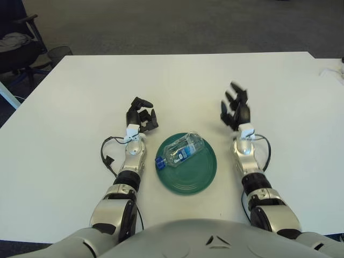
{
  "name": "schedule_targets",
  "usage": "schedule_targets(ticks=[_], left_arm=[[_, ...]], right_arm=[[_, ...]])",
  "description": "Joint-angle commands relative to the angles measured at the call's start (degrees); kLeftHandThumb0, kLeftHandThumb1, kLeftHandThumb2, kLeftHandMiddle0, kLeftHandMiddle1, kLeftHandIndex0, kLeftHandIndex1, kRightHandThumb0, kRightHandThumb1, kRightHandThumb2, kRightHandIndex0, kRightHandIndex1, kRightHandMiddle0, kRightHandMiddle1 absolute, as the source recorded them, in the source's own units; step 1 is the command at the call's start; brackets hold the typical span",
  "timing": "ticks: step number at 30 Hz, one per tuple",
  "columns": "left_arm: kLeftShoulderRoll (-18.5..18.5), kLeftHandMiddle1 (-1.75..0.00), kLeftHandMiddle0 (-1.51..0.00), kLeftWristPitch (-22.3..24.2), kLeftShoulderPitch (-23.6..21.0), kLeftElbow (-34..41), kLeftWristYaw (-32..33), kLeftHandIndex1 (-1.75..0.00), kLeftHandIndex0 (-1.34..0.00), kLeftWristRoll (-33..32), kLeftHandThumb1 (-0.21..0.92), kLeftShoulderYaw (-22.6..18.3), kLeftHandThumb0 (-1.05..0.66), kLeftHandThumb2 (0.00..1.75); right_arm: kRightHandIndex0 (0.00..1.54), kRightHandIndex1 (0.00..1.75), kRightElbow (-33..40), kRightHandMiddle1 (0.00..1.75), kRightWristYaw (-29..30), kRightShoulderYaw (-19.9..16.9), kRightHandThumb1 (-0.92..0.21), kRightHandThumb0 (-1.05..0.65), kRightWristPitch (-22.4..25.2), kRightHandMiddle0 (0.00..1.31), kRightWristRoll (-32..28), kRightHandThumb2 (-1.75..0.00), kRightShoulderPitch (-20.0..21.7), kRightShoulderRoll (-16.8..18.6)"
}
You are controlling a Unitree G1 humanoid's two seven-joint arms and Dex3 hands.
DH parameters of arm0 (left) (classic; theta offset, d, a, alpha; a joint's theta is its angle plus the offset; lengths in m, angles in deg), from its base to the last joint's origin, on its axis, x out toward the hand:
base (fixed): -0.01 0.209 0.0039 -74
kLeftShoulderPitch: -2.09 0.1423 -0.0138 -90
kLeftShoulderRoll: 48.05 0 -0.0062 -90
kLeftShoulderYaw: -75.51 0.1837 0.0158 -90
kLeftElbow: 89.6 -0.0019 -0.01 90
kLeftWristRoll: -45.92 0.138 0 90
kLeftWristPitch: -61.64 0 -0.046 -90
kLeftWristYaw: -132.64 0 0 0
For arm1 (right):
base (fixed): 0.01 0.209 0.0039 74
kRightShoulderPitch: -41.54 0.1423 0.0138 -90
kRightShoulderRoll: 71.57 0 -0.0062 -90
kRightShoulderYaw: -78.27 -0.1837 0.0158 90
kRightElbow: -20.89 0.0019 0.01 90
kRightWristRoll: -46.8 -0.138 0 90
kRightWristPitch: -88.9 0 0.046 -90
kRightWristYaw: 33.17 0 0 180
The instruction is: Put the bottle into the plate.
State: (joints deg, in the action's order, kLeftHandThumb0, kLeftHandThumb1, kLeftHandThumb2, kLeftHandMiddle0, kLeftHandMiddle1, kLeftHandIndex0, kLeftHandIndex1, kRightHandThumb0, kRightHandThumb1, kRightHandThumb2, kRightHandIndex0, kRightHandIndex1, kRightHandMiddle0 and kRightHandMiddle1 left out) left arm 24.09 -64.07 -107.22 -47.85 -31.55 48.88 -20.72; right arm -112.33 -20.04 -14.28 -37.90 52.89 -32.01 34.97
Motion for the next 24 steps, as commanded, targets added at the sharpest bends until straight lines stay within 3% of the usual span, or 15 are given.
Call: schedule_targets(ticks=[1,8,12,19,24], left_arm=[[-0.22,-1.75,-1.16,1.37,2.4,-1.16,-0.3,-1.75,-0.64,-0.1,0.28,0.03,-0.48,1.36],[-0.07,-1.75,-1.16,0.9,2.18,-1.37,0.2,-1.75,-0.64,0.43,0.27,0.14,-0.48,1.37],[-0.17,-1.75,-1.16,1.54,2.07,-1.23,0.8,-1.75,-0.64,0.79,0.27,0.17,-0.48,1.37],[-0.36,-1.75,-1.16,1.89,1.82,-1.47,-0.22,-1.75,-0.64,-0.17,0.27,-0.21,-0.48,1.37],[-0.17,-1.75,-1.16,1.01,1.54,-2.11,-0.29,-1.75,-0.64,0.06,0.27,-0.09,-0.48,1.37]], right_arm=[[0.42,0.27,-4.02,0.71,0.01,0.02,-0.89,-0.58,-1.26,0.0,0.92,-0.42,-2.43,-1.39],[0.3,0.59,-3.51,0.86,4.59,3.58,-0.86,-0.6,0.27,0.0,7.14,-0.41,-3.83,-2.12],[0.26,0.71,-0.46,0.93,6.11,6.12,-0.86,-0.62,3.93,0.0,11.16,-0.41,-5.67,-3.29],[0.27,0.79,5.38,1.03,1.79,7.48,-0.86,-0.62,10.97,0.0,11.11,-0.42,-8.18,-4.82],[0.3,0.8,8.63,1.07,-1.33,7.21,-0.79,-0.56,13.77,0.0,9.12,-0.55,-9.39,-4.95]])
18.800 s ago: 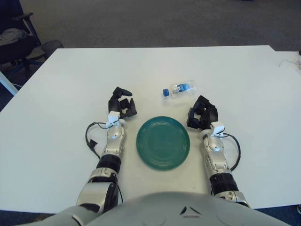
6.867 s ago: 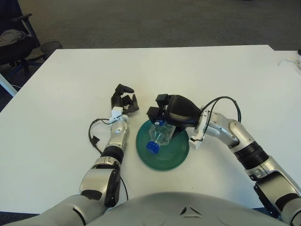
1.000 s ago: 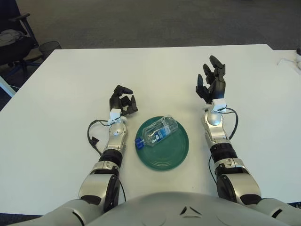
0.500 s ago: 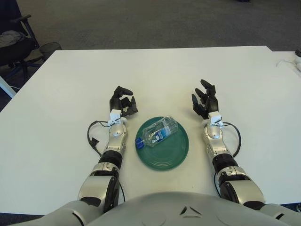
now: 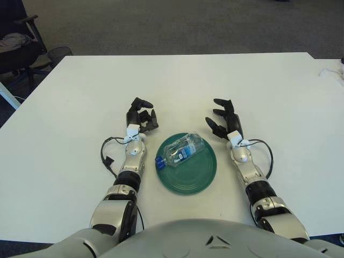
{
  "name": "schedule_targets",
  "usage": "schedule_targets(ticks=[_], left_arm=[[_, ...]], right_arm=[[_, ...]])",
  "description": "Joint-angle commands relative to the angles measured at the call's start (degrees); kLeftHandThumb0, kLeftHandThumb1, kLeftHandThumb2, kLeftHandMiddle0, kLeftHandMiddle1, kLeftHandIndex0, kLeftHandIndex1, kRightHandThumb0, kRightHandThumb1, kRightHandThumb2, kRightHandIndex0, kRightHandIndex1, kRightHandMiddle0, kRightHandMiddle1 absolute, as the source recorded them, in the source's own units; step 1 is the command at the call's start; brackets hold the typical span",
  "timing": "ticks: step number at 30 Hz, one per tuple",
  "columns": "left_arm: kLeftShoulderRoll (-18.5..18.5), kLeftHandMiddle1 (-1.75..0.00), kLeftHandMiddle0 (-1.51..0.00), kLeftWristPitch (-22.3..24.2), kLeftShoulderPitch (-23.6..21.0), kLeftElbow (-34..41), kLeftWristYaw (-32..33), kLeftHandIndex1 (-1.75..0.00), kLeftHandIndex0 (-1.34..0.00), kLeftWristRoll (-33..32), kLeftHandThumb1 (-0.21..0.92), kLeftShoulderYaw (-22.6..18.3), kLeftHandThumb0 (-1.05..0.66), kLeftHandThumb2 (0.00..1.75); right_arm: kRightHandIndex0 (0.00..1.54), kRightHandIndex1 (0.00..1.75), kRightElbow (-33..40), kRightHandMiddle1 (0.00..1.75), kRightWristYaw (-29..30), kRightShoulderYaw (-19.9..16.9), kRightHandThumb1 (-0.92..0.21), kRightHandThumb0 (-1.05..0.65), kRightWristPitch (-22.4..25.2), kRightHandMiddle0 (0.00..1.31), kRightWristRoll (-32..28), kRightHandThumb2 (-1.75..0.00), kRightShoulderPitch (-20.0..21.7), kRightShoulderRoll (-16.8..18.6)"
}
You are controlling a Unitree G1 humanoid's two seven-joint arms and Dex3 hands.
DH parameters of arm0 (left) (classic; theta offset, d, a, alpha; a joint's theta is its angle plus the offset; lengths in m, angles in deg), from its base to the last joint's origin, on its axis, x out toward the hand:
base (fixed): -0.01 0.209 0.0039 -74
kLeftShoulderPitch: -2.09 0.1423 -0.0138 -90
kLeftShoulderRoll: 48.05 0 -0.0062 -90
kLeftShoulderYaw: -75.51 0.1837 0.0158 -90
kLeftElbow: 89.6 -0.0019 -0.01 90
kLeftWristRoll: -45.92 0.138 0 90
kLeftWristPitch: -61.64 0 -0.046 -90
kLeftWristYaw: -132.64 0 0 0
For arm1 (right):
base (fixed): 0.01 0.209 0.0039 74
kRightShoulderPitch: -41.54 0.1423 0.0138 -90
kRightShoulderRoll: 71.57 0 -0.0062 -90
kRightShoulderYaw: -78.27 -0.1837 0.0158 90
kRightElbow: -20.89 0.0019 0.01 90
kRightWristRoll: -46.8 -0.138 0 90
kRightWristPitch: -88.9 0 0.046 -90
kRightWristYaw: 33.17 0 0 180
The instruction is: Put the bottle into the plate.
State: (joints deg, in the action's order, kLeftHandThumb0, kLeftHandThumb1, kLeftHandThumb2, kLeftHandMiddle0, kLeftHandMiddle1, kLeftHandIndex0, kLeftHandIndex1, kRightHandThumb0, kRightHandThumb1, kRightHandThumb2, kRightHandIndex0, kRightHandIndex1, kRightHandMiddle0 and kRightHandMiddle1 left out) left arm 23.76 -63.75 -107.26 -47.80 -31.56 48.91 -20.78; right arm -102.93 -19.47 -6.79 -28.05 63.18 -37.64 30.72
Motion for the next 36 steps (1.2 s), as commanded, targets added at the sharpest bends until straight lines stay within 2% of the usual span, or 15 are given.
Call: schedule_targets(ticks=[1,6,13,22,24,26,27,28,30,32,36], left_arm=[[0.27,-1.75,-1.15,0.43,1.51,-2.31,0.04,-1.75,-0.64,0.38,0.27,0.1,-0.48,1.37],[0.49,-1.75,-1.17,0.25,1.28,-2.73,1.25,-1.75,-0.64,1.46,0.27,0.4,-0.48,1.37],[0.39,-1.75,-1.17,0.75,1.32,-2.85,1.01,-1.75,-0.65,1.18,0.26,0.22,-0.49,1.38],[0.38,-1.75,-1.15,0.64,1.23,-3.08,0.28,-1.75,-0.64,0.6,0.27,-0.01,-0.48,1.37],[0.28,-1.75,-1.15,0.59,1.22,-3.06,0.16,-1.75,-0.64,0.41,0.27,-0.11,-0.48,1.37],[0.23,-1.75,-1.15,0.5,1.2,-3.1,0.07,-1.75,-0.64,0.27,0.27,-0.2,-0.48,1.37],[0.22,-1.75,-1.15,0.45,1.19,-3.13,0.04,-1.75,-0.64,0.2,0.27,-0.22,-0.48,1.37],[0.21,-1.75,-1.15,0.21,1.17,-3.2,0.06,-1.75,-0.64,0.14,0.27,-0.27,-0.48,1.37],[0.19,-1.75,-1.15,-0.05,1.17,-3.21,0.1,-1.75,-0.63,0.06,0.28,-0.29,-0.48,1.36],[0.14,-1.75,-1.15,-0.1,1.25,-3.06,0.09,-1.75,-0.63,0.0,0.28,-0.28,-0.48,1.35],[0.12,-1.75,-1.15,-0.38,1.43,-2.77,-0.53,-1.75,-0.63,-0.4,0.29,-0.3,-0.47,1.35]], right_arm=[[0.3,0.81,0.17,1.07,-2.59,-0.41,-0.78,-0.55,4.72,0.0,-1.7,-0.56,-4.1,-0.64],[0.3,0.82,4.57,1.05,-3.87,-0.64,-0.71,-0.51,8.63,0.0,-2.51,-0.66,-5.52,-0.15],[0.31,0.87,7.99,1.07,-4.54,-0.47,-0.68,-0.49,11.57,0.0,-2.81,-0.72,-6.62,0.16],[0.3,0.97,9.25,1.15,-7.56,-0.36,-0.65,-0.48,9.8,0.0,-4.89,-0.78,-7.69,-0.11],[0.3,1.02,9.37,1.22,-8.01,-0.48,-0.65,-0.47,9.66,0.02,-5.42,-0.78,-7.78,-0.15],[0.35,1.17,9.24,1.31,-8.41,-0.72,-0.63,-0.46,9.63,0.03,-5.91,-0.8,-7.76,-0.12],[0.39,1.3,9.11,1.38,-8.59,-0.87,-0.66,-0.16,9.62,0.05,-6.13,-0.74,-7.7,-0.11],[0.41,1.35,9.6,1.41,-8.83,-1.47,-0.68,-0.05,11.06,0.05,-7.15,-0.72,-7.84,0.39],[0.39,1.54,10.37,1.57,-8.97,-2.4,-0.59,-0.03,13.4,0.2,-8.76,-0.9,-8.03,1.27],[0.5,1.66,10.67,1.62,-8.44,-3.33,-0.48,-0.02,14.97,0.28,-10.21,-1.08,-8.03,2.25],[0.62,1.72,10.63,1.62,-6.5,-5.23,-0.33,-0.01,16.24,0.42,-12.6,-1.27,-7.82,4.47]])
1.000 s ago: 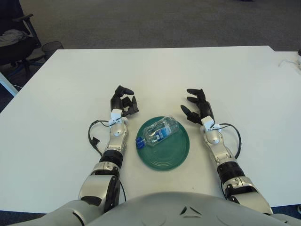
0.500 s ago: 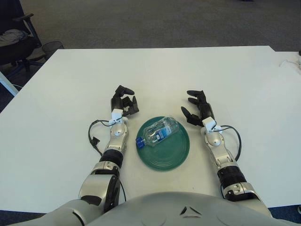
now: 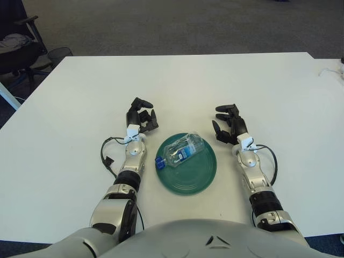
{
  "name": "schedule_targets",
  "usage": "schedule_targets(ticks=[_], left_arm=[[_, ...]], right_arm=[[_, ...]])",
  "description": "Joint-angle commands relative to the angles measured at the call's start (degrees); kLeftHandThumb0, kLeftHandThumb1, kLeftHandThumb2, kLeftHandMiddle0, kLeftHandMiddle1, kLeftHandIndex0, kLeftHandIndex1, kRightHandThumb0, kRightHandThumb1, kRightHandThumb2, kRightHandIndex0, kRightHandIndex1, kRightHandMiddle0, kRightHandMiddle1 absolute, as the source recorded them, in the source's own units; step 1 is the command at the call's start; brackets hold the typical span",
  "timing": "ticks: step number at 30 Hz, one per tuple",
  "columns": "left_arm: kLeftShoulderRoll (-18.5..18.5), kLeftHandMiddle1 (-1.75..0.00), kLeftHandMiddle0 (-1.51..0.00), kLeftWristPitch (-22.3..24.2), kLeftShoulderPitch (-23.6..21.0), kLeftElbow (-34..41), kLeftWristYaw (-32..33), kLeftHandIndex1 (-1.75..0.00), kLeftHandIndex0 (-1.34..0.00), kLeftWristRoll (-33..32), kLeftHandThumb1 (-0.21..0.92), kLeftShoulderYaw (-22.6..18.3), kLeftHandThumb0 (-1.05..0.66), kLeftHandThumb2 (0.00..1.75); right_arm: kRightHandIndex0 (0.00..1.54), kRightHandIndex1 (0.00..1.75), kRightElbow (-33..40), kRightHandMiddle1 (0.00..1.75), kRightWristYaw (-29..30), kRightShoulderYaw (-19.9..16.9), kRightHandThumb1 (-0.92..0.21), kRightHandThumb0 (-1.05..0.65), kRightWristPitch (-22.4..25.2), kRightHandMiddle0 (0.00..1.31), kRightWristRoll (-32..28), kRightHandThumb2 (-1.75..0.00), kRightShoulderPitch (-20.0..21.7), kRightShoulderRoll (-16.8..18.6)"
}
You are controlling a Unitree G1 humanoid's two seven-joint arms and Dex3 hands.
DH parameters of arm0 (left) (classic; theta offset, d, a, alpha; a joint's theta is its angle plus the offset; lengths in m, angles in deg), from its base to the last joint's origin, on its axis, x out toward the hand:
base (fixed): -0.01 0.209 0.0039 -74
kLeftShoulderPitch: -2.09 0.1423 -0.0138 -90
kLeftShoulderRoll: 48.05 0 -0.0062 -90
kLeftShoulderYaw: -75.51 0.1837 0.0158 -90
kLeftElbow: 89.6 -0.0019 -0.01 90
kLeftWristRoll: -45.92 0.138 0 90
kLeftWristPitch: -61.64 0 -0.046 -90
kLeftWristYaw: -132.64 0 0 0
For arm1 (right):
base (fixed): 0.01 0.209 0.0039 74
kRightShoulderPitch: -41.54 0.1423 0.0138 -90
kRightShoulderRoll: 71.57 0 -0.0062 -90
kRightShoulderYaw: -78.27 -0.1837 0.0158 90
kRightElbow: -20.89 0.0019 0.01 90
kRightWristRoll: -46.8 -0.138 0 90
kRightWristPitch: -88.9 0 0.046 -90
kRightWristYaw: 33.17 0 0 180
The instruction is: Put the bottle into the plate.
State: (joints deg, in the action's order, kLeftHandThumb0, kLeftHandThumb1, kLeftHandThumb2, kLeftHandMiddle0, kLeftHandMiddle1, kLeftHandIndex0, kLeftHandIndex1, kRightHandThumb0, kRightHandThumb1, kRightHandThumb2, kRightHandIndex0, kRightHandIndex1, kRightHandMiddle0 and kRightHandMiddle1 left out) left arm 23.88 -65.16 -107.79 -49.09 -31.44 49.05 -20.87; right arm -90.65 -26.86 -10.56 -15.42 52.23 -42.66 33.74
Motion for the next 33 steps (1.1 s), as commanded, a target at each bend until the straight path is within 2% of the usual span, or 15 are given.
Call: schedule_targets(ticks=[1,7,13,25,33], left_arm=[[0.04,-1.75,-1.15,0.99,1.98,-1.43,-0.79,-1.75,-0.62,-0.63,0.29,-0.25,-0.47,1.35],[0.04,-1.75,-1.15,1.2,2.33,-0.81,-0.8,-1.75,-0.62,-0.52,0.29,-0.17,-0.47,1.34],[0.15,-1.75,-1.16,1.29,2.31,-0.73,-0.21,-1.75,-0.63,-0.15,0.28,-0.19,-0.48,1.36],[0.26,-1.75,-1.16,1.95,2.52,-0.04,0.42,-1.75,-0.64,0.58,0.27,0.07,-0.48,1.37],[0.4,-1.75,-1.17,3.97,2.87,1.14,1.19,-1.75,-0.64,1.32,0.27,0.33,-0.48,1.37]], right_arm=[[0.65,1.73,-1.62,1.64,1.22,-1.68,-0.29,-0.01,3.69,0.44,-1.9,-1.32,-2.77,1.79],[0.76,1.68,-1.89,1.73,6.17,-4.31,-0.15,-0.01,2.74,0.52,-3.55,-1.49,-2.25,5.82],[0.82,1.64,-2.33,1.74,7.54,-5.46,-0.08,0.0,0.54,0.56,-4.31,-1.56,-2.1,7.8],[0.84,1.66,-3.9,1.75,8.87,-5.6,-0.04,0.0,-2.12,0.6,-3.28,-1.61,-1.81,8.45],[0.83,1.68,-5.08,1.75,8.62,-5.27,-0.04,0.0,-4.14,0.6,-3.39,-1.62,-1.56,8.43]])
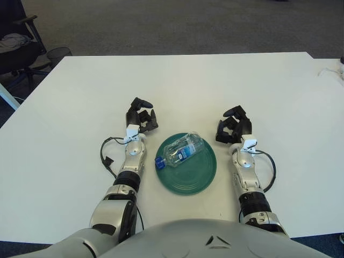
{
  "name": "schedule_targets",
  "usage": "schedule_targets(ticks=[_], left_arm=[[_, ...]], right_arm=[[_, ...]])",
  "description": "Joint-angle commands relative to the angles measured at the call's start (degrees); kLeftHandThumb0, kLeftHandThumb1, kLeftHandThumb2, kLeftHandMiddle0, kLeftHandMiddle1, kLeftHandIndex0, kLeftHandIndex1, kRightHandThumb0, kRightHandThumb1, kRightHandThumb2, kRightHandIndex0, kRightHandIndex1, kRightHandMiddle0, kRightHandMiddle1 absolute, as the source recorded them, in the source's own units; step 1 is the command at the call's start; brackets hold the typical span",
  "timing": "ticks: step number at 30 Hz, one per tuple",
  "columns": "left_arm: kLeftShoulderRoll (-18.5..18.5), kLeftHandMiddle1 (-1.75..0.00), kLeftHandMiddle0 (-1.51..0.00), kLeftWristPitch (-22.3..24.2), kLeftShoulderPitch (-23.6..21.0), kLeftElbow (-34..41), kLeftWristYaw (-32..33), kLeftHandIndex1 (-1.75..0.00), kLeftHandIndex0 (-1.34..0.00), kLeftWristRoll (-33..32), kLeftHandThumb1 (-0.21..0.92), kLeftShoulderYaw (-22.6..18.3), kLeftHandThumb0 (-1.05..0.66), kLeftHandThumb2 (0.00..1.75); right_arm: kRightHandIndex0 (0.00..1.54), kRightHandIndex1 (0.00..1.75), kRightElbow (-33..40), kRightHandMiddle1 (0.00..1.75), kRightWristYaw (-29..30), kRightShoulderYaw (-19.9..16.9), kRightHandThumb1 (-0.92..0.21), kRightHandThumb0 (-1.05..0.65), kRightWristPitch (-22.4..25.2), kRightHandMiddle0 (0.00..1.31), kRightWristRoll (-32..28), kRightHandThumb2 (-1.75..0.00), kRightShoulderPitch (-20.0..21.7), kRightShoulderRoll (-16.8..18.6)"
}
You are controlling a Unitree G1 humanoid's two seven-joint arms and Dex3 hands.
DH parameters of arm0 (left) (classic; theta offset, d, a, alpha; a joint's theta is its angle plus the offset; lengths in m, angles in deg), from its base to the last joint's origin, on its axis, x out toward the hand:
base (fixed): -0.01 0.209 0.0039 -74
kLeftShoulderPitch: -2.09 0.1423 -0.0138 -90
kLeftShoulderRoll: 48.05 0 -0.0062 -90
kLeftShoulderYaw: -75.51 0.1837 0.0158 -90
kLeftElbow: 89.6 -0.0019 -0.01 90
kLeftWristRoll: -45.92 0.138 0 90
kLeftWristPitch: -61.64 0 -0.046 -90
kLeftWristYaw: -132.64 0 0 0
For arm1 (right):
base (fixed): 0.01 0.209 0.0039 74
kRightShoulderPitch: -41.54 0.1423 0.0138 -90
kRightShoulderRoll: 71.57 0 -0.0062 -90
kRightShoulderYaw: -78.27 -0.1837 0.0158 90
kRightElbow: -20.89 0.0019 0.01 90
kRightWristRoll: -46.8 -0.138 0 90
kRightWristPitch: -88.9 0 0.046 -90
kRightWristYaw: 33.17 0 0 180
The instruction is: Put the bottle into the plate.
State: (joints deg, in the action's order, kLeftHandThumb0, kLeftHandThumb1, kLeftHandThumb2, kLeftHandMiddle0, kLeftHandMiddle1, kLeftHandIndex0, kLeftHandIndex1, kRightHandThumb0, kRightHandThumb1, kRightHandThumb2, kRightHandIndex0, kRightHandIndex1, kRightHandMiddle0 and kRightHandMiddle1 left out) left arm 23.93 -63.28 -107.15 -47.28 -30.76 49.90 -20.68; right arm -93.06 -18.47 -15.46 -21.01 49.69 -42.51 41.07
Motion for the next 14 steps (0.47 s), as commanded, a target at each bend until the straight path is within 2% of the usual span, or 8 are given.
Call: schedule_targets(ticks=[1,14], left_arm=[[0.36,-1.75,-1.16,2.32,2.28,-0.51,0.52,-1.75,-0.64,0.51,0.27,0.17,-0.48,1.37],[0.23,-1.75,-1.16,1.47,2.92,0.1,-2.02,-1.75,-0.64,-1.36,0.27,-0.3,-0.48,1.37]], right_arm=[[0.83,1.68,-2.79,1.75,0.13,-0.35,-0.04,0.0,1.21,0.6,-0.91,-1.62,-1.68,1.08],[0.8,1.71,-3.82,1.75,-0.81,-0.09,-0.06,0.0,-1.25,0.58,-1.07,-1.6,-1.83,1.27]])
